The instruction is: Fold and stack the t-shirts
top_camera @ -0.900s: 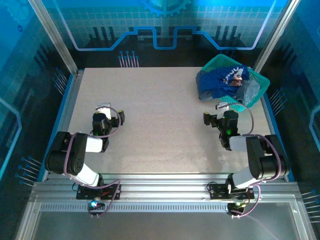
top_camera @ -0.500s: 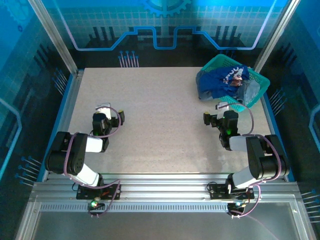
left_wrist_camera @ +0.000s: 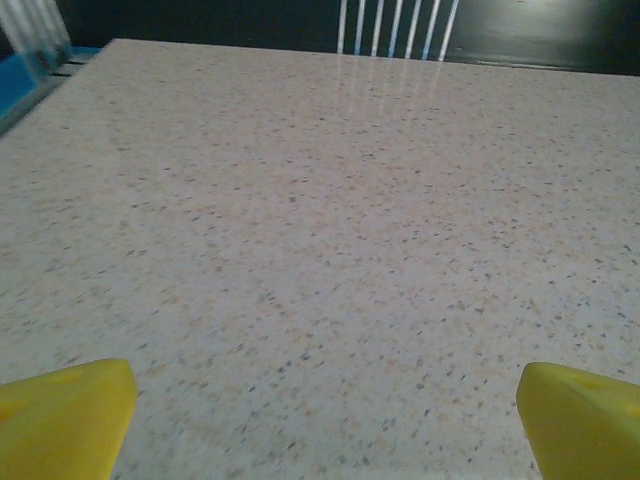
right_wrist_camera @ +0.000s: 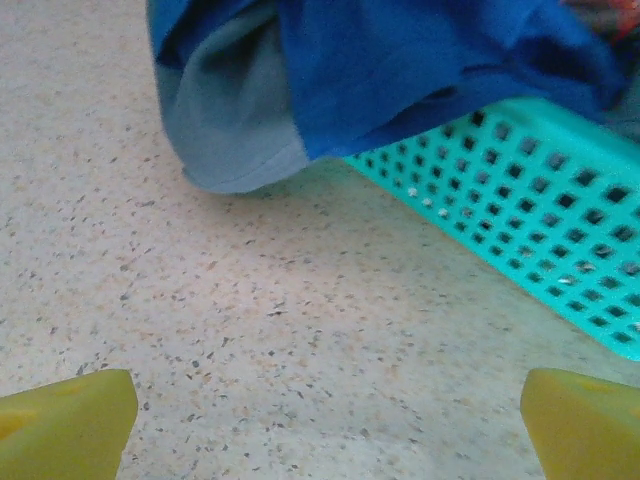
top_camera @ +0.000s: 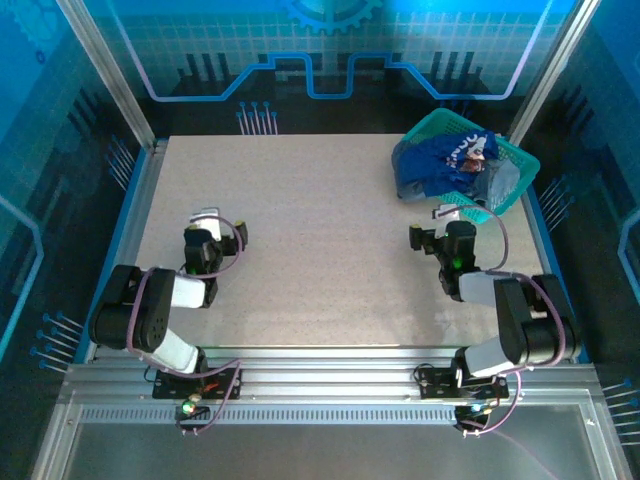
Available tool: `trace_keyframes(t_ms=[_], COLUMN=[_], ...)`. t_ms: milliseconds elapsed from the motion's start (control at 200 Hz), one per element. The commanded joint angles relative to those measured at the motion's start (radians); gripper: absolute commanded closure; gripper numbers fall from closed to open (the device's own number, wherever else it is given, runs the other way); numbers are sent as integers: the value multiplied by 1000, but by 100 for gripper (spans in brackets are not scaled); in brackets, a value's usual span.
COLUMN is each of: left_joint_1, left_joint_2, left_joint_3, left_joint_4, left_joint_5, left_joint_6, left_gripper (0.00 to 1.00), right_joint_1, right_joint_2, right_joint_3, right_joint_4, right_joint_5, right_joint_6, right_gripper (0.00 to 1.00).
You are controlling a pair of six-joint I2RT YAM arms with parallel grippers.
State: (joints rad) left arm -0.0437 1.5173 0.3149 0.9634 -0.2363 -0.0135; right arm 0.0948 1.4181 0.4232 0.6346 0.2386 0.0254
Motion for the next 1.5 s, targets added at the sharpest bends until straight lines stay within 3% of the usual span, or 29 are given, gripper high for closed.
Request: trace_keyframes(t_ms=[0,45,105,145,175,215,255,325,375,435,490,615,810,1085,1195,1346,1496], left_joint_1=[-106,-149,-179,-185,-183,-173,-116,28,30,-17,-63,-135,-249,-295,-294,-294,-294], left_joint_2=[-183,-274,-363,-404,-439,-475,-472,-402,-339,-280,-241,-197,-189,-249,-279,-314,-337], left_joint_3=[-26,-2,68,151,230,336,415,544,661,787,864,923,909,861,853,852,852], left_joint_4=[-8,-71,-136,-252,-441,-680,-801,-930,-1007,-1083,-1124,-1123,-1091,-1104,-1132,-1171,-1188], left_joint_5=[-203,-248,-299,-391,-440,-445,-377,-63,34,75,110,242,338,346,333,317,292], left_joint_6=[88,116,119,1,-126,-294,-476,-685,-680,-633,-612,-627,-657,-688,-682,-665,-655], left_gripper=[1,1,1,1,1,1,1,1,1,1,1,1,7,13,14,17,20], right_joint_1=[48,52,22,-15,-40,-76,-102,-121,-155,-200,-234,-294,-331,-353,-356,-349,-311], right_joint_2=[-182,-237,-235,-192,-137,-84,-47,22,95,211,311,472,721,879,904,867,714], right_joint_3=[119,207,412,586,728,834,883,971,1049,1180,1290,1418,1639,1769,1813,1786,1717], right_joint_4=[-203,-328,-639,-882,-1106,-1196,-1186,-1197,-1223,-1313,-1392,-1406,-1477,-1416,-1398,-1311,-1239], right_joint_5=[179,203,166,125,153,99,19,31,-18,-85,-113,-224,-263,-329,-342,-365,-286], right_joint_6=[46,126,297,435,593,627,600,600,594,590,593,551,478,430,429,425,435], right_gripper=[0,0,0,0,0,0,1,7,12,21,22,25,26,43,56,100,100])
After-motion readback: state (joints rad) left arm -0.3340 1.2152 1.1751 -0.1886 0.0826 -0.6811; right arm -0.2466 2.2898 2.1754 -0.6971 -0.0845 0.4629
